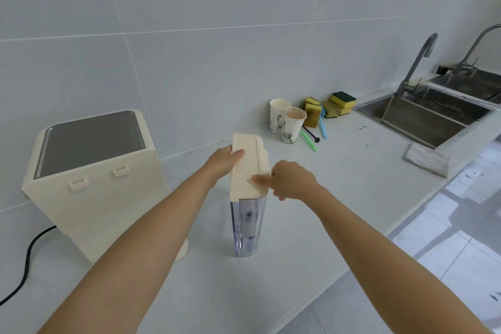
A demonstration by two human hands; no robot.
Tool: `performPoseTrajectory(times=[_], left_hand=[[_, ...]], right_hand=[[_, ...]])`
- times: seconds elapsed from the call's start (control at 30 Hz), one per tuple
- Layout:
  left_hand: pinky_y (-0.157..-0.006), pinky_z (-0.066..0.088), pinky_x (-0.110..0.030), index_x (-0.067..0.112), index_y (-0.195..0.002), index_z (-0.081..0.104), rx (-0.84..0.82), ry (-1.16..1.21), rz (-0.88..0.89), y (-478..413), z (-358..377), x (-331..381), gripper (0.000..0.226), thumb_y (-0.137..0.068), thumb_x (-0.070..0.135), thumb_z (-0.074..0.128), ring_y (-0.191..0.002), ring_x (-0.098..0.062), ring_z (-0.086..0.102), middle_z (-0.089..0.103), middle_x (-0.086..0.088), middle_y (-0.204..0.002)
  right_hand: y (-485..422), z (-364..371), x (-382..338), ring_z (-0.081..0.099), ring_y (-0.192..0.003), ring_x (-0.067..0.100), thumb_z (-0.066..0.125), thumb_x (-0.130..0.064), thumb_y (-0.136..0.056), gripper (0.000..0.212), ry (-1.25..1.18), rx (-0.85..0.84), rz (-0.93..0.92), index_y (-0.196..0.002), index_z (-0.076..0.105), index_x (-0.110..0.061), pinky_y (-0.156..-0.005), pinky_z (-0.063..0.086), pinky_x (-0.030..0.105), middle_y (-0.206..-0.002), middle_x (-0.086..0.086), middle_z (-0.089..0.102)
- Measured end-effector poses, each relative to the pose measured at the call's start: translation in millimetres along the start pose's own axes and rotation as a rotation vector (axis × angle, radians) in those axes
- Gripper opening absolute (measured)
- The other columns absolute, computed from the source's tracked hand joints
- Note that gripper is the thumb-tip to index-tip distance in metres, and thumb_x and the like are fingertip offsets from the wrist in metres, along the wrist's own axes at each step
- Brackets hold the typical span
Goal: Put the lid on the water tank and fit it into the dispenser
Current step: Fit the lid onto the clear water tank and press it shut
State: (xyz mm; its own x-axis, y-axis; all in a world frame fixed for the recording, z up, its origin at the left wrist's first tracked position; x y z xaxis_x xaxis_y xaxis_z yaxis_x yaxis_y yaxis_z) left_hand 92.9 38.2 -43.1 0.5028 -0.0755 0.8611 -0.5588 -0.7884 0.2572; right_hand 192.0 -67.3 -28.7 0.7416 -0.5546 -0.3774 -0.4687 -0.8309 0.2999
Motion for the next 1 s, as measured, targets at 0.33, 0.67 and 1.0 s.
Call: performPoseTrajectory(times=[0.33,0.67,1.0], left_hand=[[-0.111,0.021,-0.049,0.014,-0.139,0.027,0.277,-0.889,0.243,53.6,23.3,33.0,0.062,-0.090,0.051,0.035,-0.135,-0.032,0.027,0.038,-0.011,-0.143],[-0.091,0.044,-0.042,0.005,-0.124,0.050,0.313,-0.928,0.336,69.2,46.3,20.1,0.063,-0.079,0.048,0.058,-0.125,-0.027,0.045,0.058,-0.014,-0.125],[-0.051,0.049,-0.024,0.012,-0.097,0.068,0.408,-0.964,0.410,73.1,36.3,19.2,0.050,-0.058,0.043,0.064,-0.088,-0.020,0.068,0.073,-0.003,-0.095]], right_hand=[[-29.9,-43.3,-36.5,0.048,-0.120,0.031,0.039,-0.036,-0.092,0.049,-0.137,0.212,-0.262,-0.135,0.036,-0.013,-0.096,0.039,0.038,-0.131,0.016,0.053],[-71.9,-2.2,-72.7,0.033,-0.133,0.029,0.032,-0.040,-0.092,0.046,0.100,0.019,-0.401,-0.137,0.037,-0.031,-0.110,0.027,0.049,-0.137,0.011,0.044],[-66.1,-1.3,-74.2,0.043,-0.118,0.033,0.021,-0.048,-0.084,0.052,0.285,-0.029,-0.357,-0.114,0.053,-0.020,-0.100,0.037,0.050,-0.126,0.010,0.051]])
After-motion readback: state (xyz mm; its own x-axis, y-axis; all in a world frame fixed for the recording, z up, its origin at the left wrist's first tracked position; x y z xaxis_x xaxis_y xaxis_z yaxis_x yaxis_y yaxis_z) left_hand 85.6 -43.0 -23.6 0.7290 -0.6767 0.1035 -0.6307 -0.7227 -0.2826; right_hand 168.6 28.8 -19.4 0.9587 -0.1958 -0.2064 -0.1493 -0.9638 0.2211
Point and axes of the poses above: each hand's wrist, its own y-axis away from the middle knuckle, its own z-axis out of the palm, x = y × z, the point moved 7 cm from there along -y, towards the middle knuckle
